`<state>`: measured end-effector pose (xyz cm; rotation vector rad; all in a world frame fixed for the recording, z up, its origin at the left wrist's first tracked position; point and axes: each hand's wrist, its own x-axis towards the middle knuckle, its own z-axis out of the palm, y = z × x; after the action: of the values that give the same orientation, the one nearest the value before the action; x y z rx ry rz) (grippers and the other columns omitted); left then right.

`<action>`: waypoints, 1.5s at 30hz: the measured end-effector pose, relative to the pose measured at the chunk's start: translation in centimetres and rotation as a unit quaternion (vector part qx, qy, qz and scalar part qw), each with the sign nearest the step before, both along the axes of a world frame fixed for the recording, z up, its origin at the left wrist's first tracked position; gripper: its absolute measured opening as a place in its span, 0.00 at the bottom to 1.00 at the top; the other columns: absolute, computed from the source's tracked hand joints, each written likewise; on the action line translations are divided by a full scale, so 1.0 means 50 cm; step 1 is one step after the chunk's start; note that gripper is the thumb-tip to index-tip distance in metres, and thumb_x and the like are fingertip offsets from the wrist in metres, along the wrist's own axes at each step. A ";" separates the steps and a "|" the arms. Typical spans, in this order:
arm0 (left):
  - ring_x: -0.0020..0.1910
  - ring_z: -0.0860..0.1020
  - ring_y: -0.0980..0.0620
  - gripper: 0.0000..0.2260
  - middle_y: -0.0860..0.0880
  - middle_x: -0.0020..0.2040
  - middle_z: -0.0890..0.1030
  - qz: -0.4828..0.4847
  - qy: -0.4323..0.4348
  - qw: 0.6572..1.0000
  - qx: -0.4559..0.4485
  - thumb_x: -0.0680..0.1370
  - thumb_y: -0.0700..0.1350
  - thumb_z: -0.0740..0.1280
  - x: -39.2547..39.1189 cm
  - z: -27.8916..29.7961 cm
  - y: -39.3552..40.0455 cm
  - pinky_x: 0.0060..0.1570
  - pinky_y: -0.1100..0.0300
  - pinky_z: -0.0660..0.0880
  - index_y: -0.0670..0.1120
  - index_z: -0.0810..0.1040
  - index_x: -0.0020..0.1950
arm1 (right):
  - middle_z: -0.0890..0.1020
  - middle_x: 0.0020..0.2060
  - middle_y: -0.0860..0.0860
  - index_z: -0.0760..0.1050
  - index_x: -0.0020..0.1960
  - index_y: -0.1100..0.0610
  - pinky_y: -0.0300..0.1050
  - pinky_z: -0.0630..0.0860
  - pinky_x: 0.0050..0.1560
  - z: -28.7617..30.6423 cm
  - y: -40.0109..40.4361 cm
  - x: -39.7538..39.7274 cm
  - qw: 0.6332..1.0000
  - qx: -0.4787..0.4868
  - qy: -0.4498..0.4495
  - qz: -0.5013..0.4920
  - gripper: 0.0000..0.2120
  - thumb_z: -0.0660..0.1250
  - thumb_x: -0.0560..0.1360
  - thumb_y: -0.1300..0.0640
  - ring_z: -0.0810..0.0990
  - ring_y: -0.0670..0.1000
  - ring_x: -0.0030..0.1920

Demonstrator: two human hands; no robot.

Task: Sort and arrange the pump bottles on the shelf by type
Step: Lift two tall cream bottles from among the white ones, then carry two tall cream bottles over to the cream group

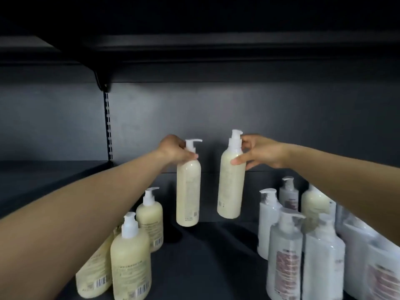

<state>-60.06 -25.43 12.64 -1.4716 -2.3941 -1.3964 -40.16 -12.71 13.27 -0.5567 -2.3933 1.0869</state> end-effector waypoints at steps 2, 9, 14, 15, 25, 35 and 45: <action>0.26 0.67 0.57 0.17 0.52 0.27 0.69 -0.006 0.001 0.999 -0.031 0.69 0.45 0.75 -0.027 -0.023 0.029 0.18 0.75 0.62 0.46 0.68 0.27 | 0.81 0.55 0.49 0.72 0.60 0.55 0.43 0.81 0.50 -0.019 0.025 -0.032 0.999 0.007 -0.037 0.003 0.21 0.73 0.70 0.66 0.80 0.47 0.55; 0.36 0.75 0.49 0.16 0.49 0.31 0.72 -0.045 -0.022 0.991 -0.122 0.66 0.44 0.77 -0.097 -0.086 0.107 0.46 0.54 0.79 0.44 0.69 0.31 | 0.79 0.56 0.46 0.71 0.58 0.50 0.49 0.77 0.60 -0.068 0.119 -0.108 0.993 0.012 -0.114 0.038 0.23 0.74 0.68 0.66 0.78 0.48 0.59; 0.42 0.79 0.46 0.13 0.45 0.38 0.77 -0.073 -0.047 0.987 -0.134 0.65 0.41 0.78 -0.114 -0.114 0.135 0.52 0.48 0.80 0.40 0.76 0.41 | 0.80 0.47 0.47 0.71 0.46 0.51 0.49 0.78 0.57 -0.105 0.149 -0.137 0.985 0.023 -0.159 0.060 0.19 0.74 0.67 0.69 0.80 0.49 0.52; 0.42 0.79 0.46 0.13 0.44 0.39 0.77 -0.076 -0.051 0.987 -0.132 0.65 0.40 0.78 -0.117 -0.117 0.140 0.52 0.48 0.80 0.39 0.76 0.43 | 0.80 0.45 0.47 0.71 0.44 0.51 0.48 0.79 0.54 -0.113 0.153 -0.141 0.984 0.027 -0.168 0.062 0.19 0.75 0.66 0.70 0.81 0.48 0.49; 0.42 0.79 0.49 0.10 0.47 0.40 0.78 -0.087 -0.067 0.983 -0.144 0.67 0.38 0.76 -0.125 -0.117 0.157 0.50 0.55 0.80 0.44 0.75 0.38 | 0.80 0.51 0.51 0.71 0.49 0.53 0.49 0.77 0.60 -0.133 0.168 -0.169 0.976 -0.028 -0.200 0.078 0.19 0.72 0.68 0.72 0.79 0.51 0.56; 0.51 0.75 0.51 0.26 0.48 0.53 0.78 -0.022 -0.032 0.999 -0.031 0.66 0.43 0.77 -0.065 -0.042 0.074 0.50 0.62 0.68 0.44 0.74 0.62 | 0.75 0.61 0.55 0.69 0.65 0.57 0.39 0.76 0.55 -0.026 0.125 -0.047 0.994 0.009 -0.109 -0.020 0.25 0.72 0.71 0.65 0.77 0.50 0.58; 0.59 0.76 0.47 0.19 0.44 0.58 0.78 -0.097 -0.032 0.994 0.034 0.70 0.49 0.73 0.135 0.002 0.012 0.65 0.50 0.71 0.45 0.76 0.58 | 0.78 0.58 0.51 0.75 0.61 0.57 0.52 0.75 0.63 0.031 0.023 0.256 0.986 0.085 -0.042 -0.140 0.17 0.70 0.74 0.56 0.76 0.50 0.62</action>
<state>-53.31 -24.85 12.74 -1.7069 -2.2659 -1.5684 -27.34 -11.59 14.83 -0.8626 -2.3586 0.7450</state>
